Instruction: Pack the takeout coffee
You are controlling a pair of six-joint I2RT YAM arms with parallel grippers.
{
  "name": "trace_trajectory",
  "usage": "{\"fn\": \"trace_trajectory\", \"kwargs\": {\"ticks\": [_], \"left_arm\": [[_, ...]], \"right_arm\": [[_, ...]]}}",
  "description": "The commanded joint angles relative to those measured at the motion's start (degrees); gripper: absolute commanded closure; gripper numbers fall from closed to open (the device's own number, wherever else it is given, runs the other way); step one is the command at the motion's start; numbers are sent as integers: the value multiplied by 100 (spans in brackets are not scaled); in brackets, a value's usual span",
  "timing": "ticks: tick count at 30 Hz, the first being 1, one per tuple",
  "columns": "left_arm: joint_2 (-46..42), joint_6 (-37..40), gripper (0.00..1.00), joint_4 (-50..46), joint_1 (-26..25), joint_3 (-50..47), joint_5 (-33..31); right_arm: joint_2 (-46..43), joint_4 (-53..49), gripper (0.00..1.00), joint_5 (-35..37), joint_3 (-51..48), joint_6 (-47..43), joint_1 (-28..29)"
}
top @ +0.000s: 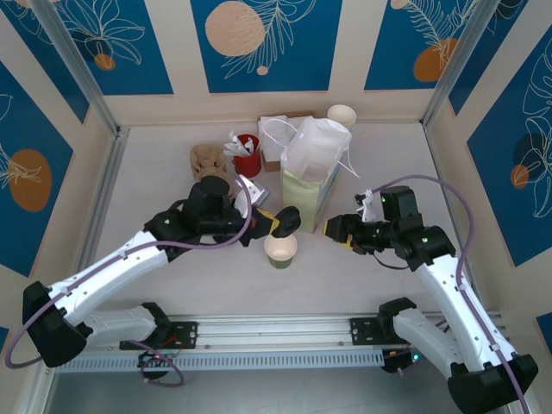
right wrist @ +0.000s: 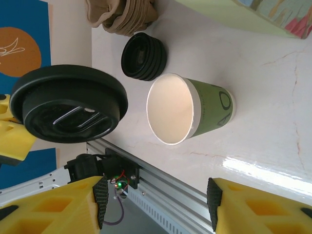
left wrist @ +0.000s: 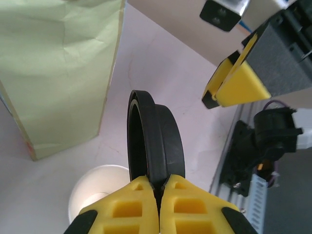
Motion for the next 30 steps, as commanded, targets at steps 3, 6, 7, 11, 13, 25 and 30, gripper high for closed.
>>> {"fn": "trace_trajectory", "kwargs": {"ticks": [3, 6, 7, 11, 13, 25, 30], "left_arm": [[115, -919, 95, 139, 345, -47, 745], [167, -1273, 94, 425, 523, -250, 1011], [197, -1347, 94, 548, 552, -318, 1128], [375, -1591, 94, 904, 631, -535, 1499], [446, -1617, 94, 911, 646, -589, 1549], [675, -2066, 94, 1478, 941, -1105, 1860], [690, -2224, 94, 1587, 1002, -1301, 1927]], "right_arm": [[-46, 258, 42, -148, -262, 303, -26], [-45, 448, 42, -255, -463, 425, -13], [-51, 503, 42, -265, -523, 466, -18], [-47, 771, 43, -309, -768, 625, 25], [-49, 889, 43, -313, -855, 684, 65], [-7, 1440, 43, -190, -1264, 1132, 283], [35, 1599, 44, -91, -1389, 1339, 448]]}}
